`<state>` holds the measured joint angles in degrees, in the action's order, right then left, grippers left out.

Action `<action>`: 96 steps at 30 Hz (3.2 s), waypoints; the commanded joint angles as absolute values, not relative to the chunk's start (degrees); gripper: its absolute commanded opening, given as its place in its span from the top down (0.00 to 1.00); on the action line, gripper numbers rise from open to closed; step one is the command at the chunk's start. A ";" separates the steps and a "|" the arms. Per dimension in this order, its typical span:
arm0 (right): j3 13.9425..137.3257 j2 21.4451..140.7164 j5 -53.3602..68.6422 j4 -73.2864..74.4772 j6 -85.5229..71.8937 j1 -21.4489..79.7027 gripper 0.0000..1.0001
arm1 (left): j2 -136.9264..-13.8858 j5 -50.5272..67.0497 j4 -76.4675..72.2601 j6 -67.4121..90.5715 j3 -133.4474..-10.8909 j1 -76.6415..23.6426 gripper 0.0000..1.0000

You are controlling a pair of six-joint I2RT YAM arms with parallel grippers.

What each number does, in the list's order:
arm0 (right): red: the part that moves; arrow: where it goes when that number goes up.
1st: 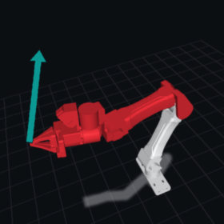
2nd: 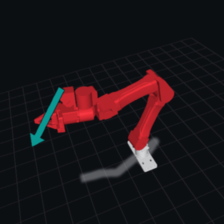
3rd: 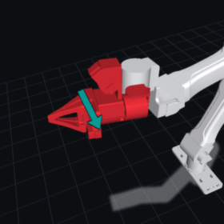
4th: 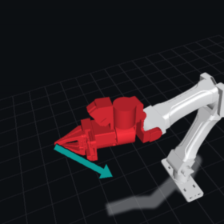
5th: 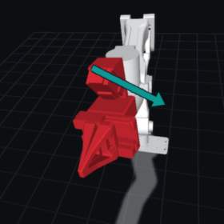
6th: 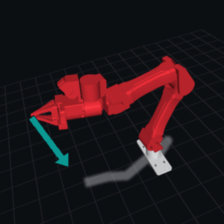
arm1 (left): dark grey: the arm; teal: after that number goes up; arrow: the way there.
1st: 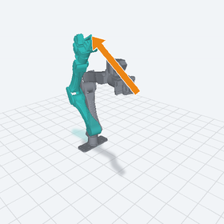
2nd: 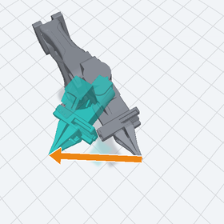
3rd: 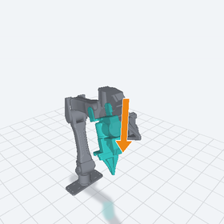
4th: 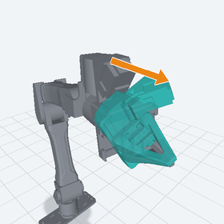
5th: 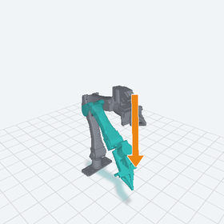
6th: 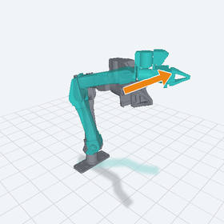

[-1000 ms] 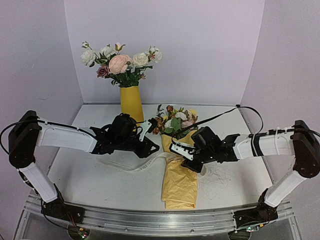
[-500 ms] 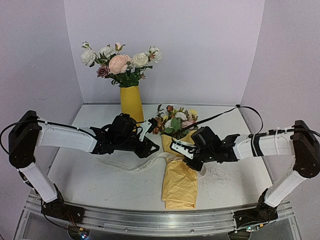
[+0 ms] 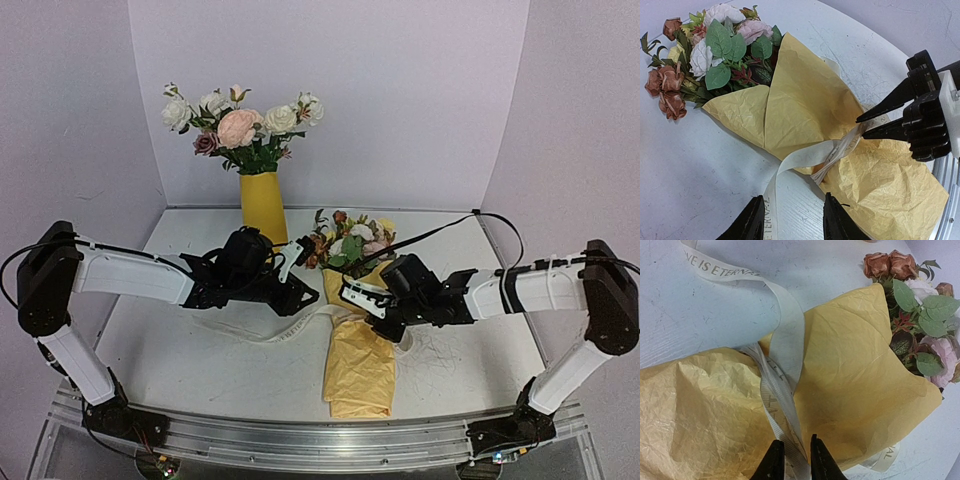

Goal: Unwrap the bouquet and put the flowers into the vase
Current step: Untie the ribbon from the wrapping paper.

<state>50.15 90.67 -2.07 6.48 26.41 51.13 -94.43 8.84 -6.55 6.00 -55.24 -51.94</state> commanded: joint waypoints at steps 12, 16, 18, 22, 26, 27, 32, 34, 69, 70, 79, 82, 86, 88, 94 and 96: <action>50.85 85.71 -0.72 4.55 23.88 51.71 1.00 | -93.42 10.22 -8.44 6.14 -56.55 -51.70 0.59; 48.29 80.55 -2.35 2.57 20.43 51.76 1.00 | -94.62 12.28 -8.48 5.72 -57.28 -51.79 0.59; 46.98 78.54 -3.33 1.66 18.40 51.73 1.00 | -95.30 13.06 -8.44 5.67 -57.85 -51.81 0.59; 45.03 75.90 -2.44 0.92 12.02 51.71 1.00 | -97.75 13.31 -8.44 5.10 -59.74 -52.78 0.58; 43.26 74.83 -0.86 -1.30 7.27 51.70 1.00 | -101.56 12.30 -8.52 3.07 -62.85 -55.13 0.57; 42.70 74.75 -0.48 -1.98 5.45 51.69 1.00 | -103.54 12.16 -8.53 2.43 -64.37 -55.78 0.57; 41.12 75.15 3.03 -4.84 -0.48 51.75 1.00 | -109.21 9.18 -8.98 0.11 -68.92 -58.14 0.49; 39.74 74.94 4.43 -7.17 -2.68 51.72 1.00 | -110.88 7.94 -9.32 -1.36 -70.24 -58.81 0.46; 40.26 75.07 -7.35 -1.48 -14.50 51.71 0.64 | -111.62 -17.44 -11.96 13.37 -67.27 -59.71 0.66; 40.69 75.44 -7.19 -1.49 -13.33 51.71 0.62 | -111.43 -17.10 -12.10 13.29 -67.18 -59.65 0.66; 49.74 85.30 -5.53 -0.79 -3.73 51.63 0.62 | -107.86 -14.90 -12.13 14.77 -65.82 -59.59 0.64; 52.63 89.93 -8.20 -0.27 -4.32 51.60 0.62 | -107.67 -15.36 -12.08 14.75 -65.48 -59.59 0.64; 54.27 92.77 -9.41 -0.09 -5.08 51.61 0.66 | -107.67 -15.47 -12.04 14.64 -65.59 -59.59 0.64; 54.31 93.02 -9.27 -0.09 -5.26 51.67 0.66 | -107.54 -15.20 -12.04 14.32 -65.57 -59.59 0.64; 52.37 91.56 -7.91 1.91 -5.73 51.67 0.74 | -107.39 -12.16 -12.02 13.90 -65.82 -58.90 0.64; 51.68 91.66 -8.09 2.19 -5.84 51.65 0.78 | -107.40 -11.00 -12.04 14.58 -65.83 -58.48 0.64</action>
<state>51.86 92.97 -7.49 1.13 -5.89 51.46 -110.08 -13.54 -10.55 13.76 -65.87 -59.46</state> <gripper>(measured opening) 0.244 0.364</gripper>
